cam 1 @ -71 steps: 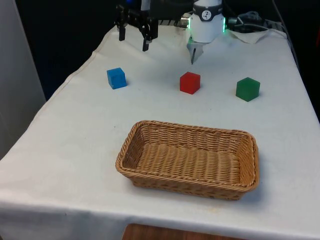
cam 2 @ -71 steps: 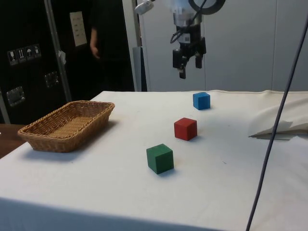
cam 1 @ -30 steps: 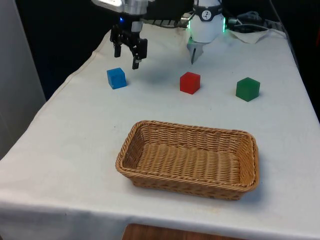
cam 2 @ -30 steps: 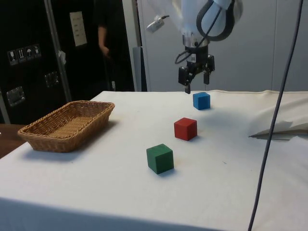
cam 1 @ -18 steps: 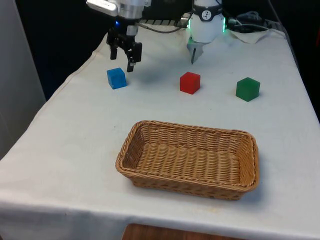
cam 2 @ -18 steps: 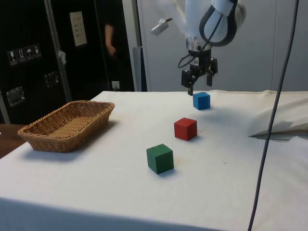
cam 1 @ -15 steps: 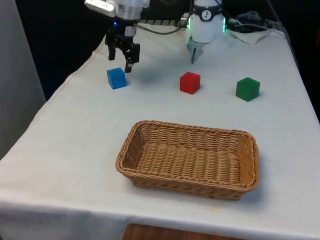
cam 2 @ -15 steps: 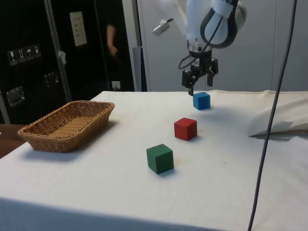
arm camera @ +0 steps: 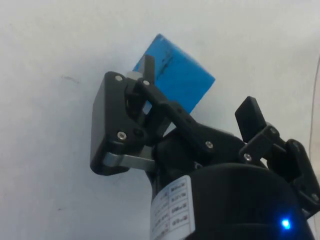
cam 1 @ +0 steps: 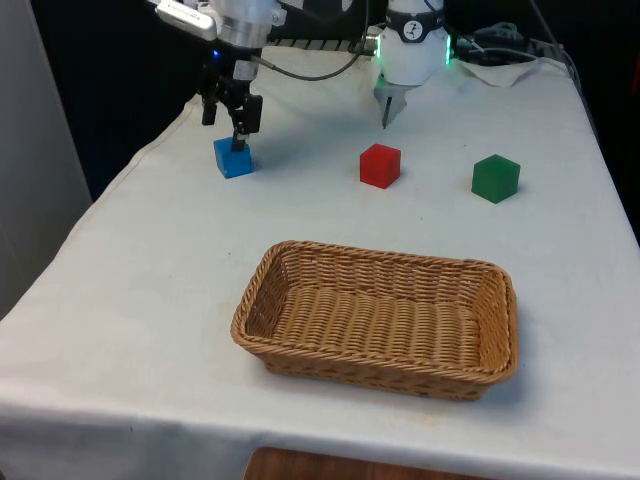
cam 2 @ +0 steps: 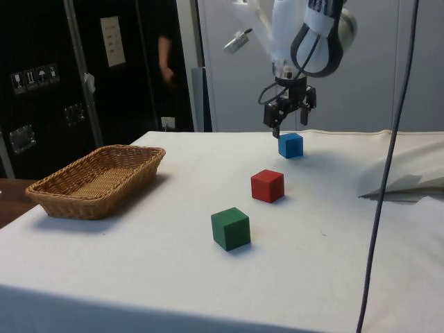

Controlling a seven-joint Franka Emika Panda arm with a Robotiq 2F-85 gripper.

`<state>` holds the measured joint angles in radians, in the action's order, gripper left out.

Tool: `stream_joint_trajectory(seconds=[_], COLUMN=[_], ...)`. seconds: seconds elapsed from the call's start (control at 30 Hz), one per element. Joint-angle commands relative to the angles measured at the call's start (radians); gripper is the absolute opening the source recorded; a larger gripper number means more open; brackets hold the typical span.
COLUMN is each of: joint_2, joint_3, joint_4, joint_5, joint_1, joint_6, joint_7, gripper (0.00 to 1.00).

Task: Pick up the blue cube and place it into the basket.

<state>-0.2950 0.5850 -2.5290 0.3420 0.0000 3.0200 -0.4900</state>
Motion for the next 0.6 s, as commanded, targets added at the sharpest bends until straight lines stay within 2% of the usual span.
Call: stream_joint_trajectory(seconds=[0.0,0.03,0.23,0.27,0.3,0.33,0.57], joint_2=[-0.006,-0.026,-0.056,-0.059,-0.047,-0.063,-0.08], joint_3=[0.003,0.014,0.031,0.032,0.015,0.033,0.03], joint_4=[0.002,0.01,0.008,0.007,0.005,0.005,-0.002], joint_5=[0.0,0.002,0.004,0.004,0.0,0.004,0.0], joint_1=[0.0,0.003,0.01,0.01,0.001,0.01,0.008], joint_6=[0.007,0.034,0.067,0.07,0.049,0.073,0.083], joint_7=[-0.003,-0.016,-0.05,-0.055,-0.044,-0.065,-0.104], gripper=[1.0,1.0,1.0,1.0,1.0,1.0,1.0])
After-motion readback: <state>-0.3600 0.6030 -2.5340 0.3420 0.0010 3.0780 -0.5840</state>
